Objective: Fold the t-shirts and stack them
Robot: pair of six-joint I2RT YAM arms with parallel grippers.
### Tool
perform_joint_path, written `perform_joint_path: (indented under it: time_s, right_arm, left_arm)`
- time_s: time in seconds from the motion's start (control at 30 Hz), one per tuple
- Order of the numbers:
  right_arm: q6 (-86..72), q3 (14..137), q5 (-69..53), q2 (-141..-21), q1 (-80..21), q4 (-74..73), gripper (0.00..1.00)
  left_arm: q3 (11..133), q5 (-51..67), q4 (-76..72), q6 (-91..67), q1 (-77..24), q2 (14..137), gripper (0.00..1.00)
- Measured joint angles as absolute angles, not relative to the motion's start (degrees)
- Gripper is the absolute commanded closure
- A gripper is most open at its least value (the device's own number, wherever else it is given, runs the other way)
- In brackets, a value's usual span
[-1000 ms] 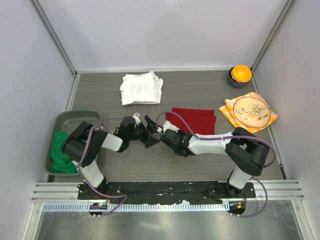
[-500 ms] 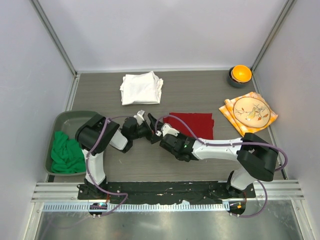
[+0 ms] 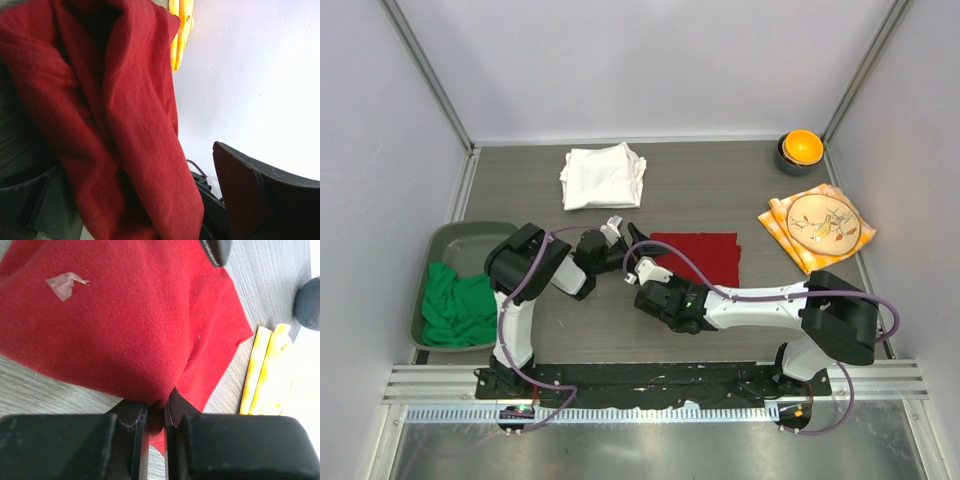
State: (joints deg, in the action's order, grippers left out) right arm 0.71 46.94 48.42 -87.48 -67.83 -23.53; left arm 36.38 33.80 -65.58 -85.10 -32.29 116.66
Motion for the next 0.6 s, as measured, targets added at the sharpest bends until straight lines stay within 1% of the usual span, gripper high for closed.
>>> perform_joint_path:
  time_s: [0.07,0.1,0.17,0.27,0.3,0.4,0.47,0.57,0.6]
  right_arm:
    - [0.4,46.9,48.4,-87.7,-68.6,-23.6,0.99]
    - [0.3,46.9,48.5,-87.8,-68.9,-23.7,0.99]
    - [0.0,46.9,48.5,-88.2,-69.6,-23.7,0.99]
    - [-0.2,46.9,48.6,-88.5,-70.4,-23.9,0.99]
    - [-0.2,46.9,48.6,-88.6,-70.7,-24.0,0.99]
    - [-0.3,46.9,48.6,-88.6,-71.2,-24.1,0.99]
    - [-0.4,46.9,48.6,-88.6,-71.5,-24.2,0.99]
    - [-0.6,46.9,48.6,-88.6,-71.6,-24.3,0.99]
    - [-0.7,46.9,48.5,-88.6,-71.6,-24.3,0.99]
  left_arm:
    - [36.8,34.1,-65.6,-85.1,-32.4,116.9,0.0]
    - [37.0,34.1,-65.6,-85.1,-32.5,117.1,0.03]
    - [37.3,34.3,-65.5,-85.1,-32.6,117.2,0.1]
    - [37.9,34.7,-64.5,-85.2,-32.6,117.8,0.28]
    - [38.0,34.8,-64.1,-85.2,-32.6,118.1,0.42]
    - [38.4,35.3,-62.4,-85.4,-32.6,119.3,0.58]
    - [38.5,35.7,-61.5,-85.1,-32.6,119.9,0.6]
    - [38.6,35.8,-60.8,-85.4,-32.6,120.2,0.74]
    - [38.6,36.0,-60.4,-85.3,-32.6,120.4,0.86]
